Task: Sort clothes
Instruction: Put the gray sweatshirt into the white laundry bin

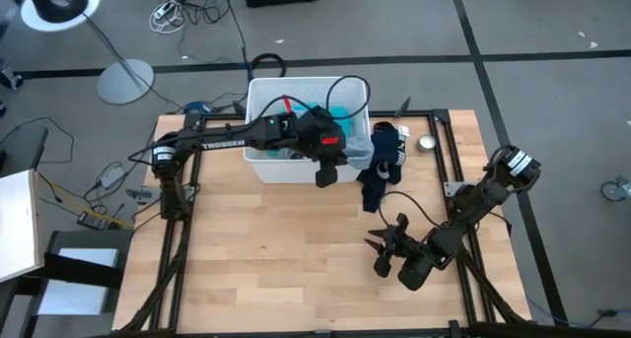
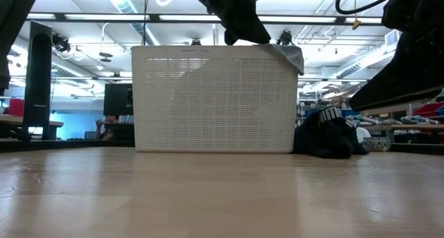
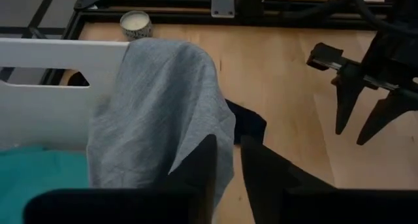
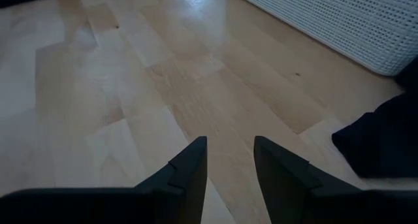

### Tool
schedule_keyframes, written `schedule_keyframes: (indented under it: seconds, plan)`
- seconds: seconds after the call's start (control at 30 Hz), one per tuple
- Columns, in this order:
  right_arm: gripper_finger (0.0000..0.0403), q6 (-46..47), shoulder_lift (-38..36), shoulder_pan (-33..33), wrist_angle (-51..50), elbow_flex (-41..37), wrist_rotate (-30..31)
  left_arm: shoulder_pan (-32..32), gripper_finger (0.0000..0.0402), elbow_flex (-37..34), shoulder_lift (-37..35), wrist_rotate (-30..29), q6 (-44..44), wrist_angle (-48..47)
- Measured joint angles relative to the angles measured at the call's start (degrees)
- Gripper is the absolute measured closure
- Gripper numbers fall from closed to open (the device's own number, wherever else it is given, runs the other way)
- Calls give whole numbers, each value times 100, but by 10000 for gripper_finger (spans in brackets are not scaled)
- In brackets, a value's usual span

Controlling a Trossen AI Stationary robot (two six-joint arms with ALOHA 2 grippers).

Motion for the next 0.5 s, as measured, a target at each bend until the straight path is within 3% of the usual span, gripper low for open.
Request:
schedule_keyframes:
  seconds: [0.23, 0.5]
  plan:
    - [275, 2, 0, 0, 6, 0, -3, 0, 392, 0, 0, -2, 15, 3]
    - [275, -5, 0, 0, 10, 0, -4, -2, 399, 0, 0, -106, 4, -1]
